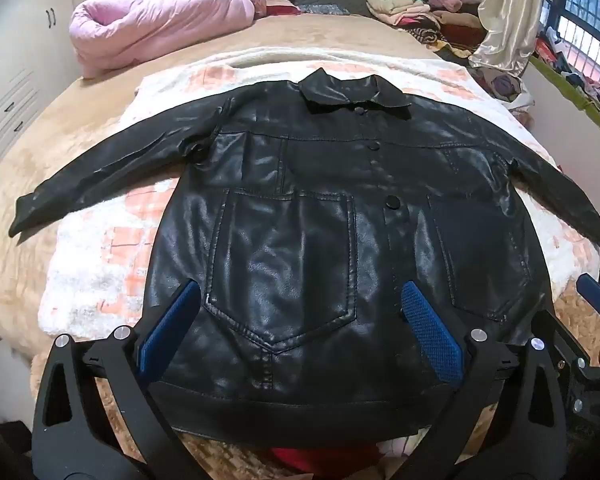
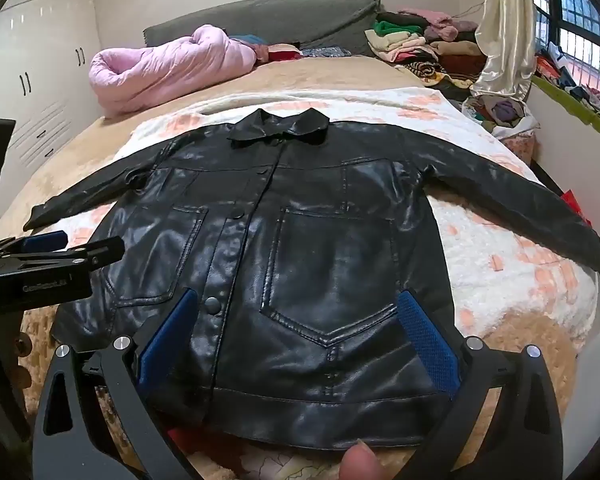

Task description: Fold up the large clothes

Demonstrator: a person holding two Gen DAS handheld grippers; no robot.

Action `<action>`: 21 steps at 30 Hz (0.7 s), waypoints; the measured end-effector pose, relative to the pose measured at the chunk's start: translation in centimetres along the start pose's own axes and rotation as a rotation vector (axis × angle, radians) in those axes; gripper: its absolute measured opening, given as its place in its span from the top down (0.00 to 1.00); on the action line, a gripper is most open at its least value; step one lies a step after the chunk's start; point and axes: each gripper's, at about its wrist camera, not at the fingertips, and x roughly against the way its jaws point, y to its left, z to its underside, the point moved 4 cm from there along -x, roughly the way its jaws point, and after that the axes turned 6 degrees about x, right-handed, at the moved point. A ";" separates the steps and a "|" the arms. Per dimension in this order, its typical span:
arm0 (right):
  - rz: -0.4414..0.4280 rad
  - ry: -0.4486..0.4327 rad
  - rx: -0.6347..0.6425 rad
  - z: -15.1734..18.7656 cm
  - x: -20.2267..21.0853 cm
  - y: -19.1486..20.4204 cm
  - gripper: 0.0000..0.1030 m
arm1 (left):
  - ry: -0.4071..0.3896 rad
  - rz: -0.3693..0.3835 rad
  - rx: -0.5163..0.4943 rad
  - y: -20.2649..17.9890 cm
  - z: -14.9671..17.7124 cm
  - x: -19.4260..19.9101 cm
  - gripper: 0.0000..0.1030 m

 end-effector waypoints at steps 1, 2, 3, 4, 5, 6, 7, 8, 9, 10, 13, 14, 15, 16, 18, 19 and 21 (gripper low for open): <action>-0.001 0.000 0.000 0.0 0.0 0.1 0.04 | 0.001 -0.001 0.001 0.0 0.0 0.0 0.09; -0.002 0.005 0.000 0.0 0.0 0.2 0.04 | 0.002 -0.002 0.002 0.0 0.1 0.0 0.09; -0.001 0.008 0.000 0.0 0.0 0.2 0.04 | 0.004 0.007 0.002 0.0 0.0 0.0 0.09; -0.002 0.007 0.003 0.0 0.1 0.3 0.04 | 0.004 0.006 0.001 0.0 0.0 0.0 0.09; -0.002 0.008 -0.006 0.0 0.1 0.3 0.04 | 0.005 0.005 -0.001 0.0 0.0 0.0 0.09; -0.002 0.007 -0.005 -0.1 0.2 0.3 0.04 | 0.006 0.004 -0.003 -0.1 0.0 0.0 0.09; -0.002 0.006 -0.004 -0.3 0.2 0.0 0.04 | 0.006 0.004 -0.003 -0.1 0.0 0.0 0.09; 0.002 0.005 -0.006 -0.2 0.4 -0.2 0.04 | 0.007 0.013 0.002 -0.3 -0.1 0.3 0.09; 0.002 0.004 -0.005 -0.2 0.6 -0.3 0.04 | 0.007 0.014 0.002 -0.4 -0.1 0.4 0.09; 0.000 0.004 -0.002 -0.2 0.7 -0.5 0.04 | 0.006 0.016 0.001 -0.4 -0.2 0.4 0.09; 0.010 0.003 -0.003 -0.4 0.5 -0.1 0.04 | 0.012 0.025 0.011 -0.5 -0.3 0.6 0.09; 0.011 0.003 -0.003 -0.4 0.5 -0.1 0.04 | 0.013 0.025 0.011 -0.5 -0.3 0.6 0.09; 0.009 0.001 -0.003 -0.4 0.6 -0.1 0.04 | 0.012 0.022 0.009 -0.6 -0.4 0.7 0.09; 0.009 -0.001 -0.002 -0.4 0.7 -0.1 0.04 | 0.010 0.019 0.007 -0.6 -0.4 0.8 0.09; 0.015 0.000 0.001 -0.4 0.6 0.0 0.04 | 0.010 0.037 0.011 -0.1 -0.2 0.5 0.09; 0.016 -0.001 0.002 -0.4 0.6 0.0 0.04 | 0.010 0.038 0.010 -0.1 -0.3 0.5 0.09; 0.016 -0.001 0.001 -0.4 0.6 0.0 0.04 | 0.009 0.039 0.008 0.0 -0.3 0.6 0.09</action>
